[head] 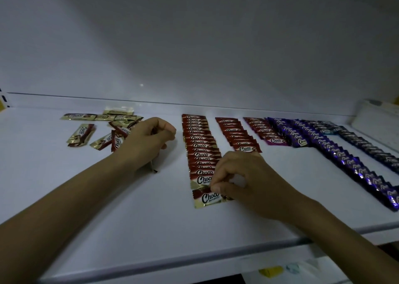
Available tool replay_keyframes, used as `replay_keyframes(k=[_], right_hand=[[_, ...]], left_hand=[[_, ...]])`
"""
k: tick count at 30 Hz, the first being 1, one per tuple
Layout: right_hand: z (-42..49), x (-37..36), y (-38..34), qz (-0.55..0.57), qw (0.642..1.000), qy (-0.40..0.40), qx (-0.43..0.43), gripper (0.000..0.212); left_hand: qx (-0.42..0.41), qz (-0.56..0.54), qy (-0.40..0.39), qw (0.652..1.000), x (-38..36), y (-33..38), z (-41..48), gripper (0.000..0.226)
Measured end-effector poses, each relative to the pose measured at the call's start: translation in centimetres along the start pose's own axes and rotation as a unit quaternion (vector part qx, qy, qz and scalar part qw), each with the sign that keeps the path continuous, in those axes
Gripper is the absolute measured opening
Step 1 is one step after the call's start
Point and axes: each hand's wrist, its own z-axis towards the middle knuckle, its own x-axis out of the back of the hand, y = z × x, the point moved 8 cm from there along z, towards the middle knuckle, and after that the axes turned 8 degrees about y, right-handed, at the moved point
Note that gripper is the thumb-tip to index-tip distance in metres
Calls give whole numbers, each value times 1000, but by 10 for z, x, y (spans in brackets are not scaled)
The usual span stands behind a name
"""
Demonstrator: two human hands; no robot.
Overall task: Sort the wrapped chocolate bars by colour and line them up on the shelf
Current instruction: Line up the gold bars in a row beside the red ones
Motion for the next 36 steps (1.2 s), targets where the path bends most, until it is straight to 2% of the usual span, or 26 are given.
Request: replay_keyframes(k=[4, 8, 16, 19, 22, 24, 26, 28, 30, 33, 36], right_hand=[[2, 5, -2, -55, 997, 49, 16, 20], [3, 4, -3, -86, 994, 64, 26, 12], [4, 2, 1, -80, 994, 65, 24, 11], [7, 8, -3, -24, 995, 97, 22, 14], [20, 8, -18, 28, 992, 116, 28, 16], [36, -2, -36, 83, 992, 94, 26, 15], [57, -18, -50, 122, 991, 54, -13, 19], [78, -30, -56, 166, 982, 39, -77, 22], [94, -36, -58, 249, 959, 41, -127, 20], [101, -41, -58, 389, 906, 28, -166, 20], [93, -40, -56, 403, 898, 7, -177, 21]], left_hand=[[16, -8, 1, 1000, 2, -1, 0, 13], [18, -8, 3, 1000, 2, -1, 0, 13], [47, -32, 7, 998, 2, -5, 3, 23], [113, -182, 6, 977, 2, -8, 2, 24], [145, -345, -1, 927, 4, -3, 4, 27], [138, -418, 1, 898, 10, 3, 6, 29], [119, -437, -4, 892, 17, 10, 5, 32], [112, -407, -10, 907, 20, 12, 3, 35], [110, -392, -8, 913, 25, 14, 4, 36], [99, -409, 1, 907, 32, 17, 8, 35], [80, -418, 28, 905, 35, 17, 11, 31]])
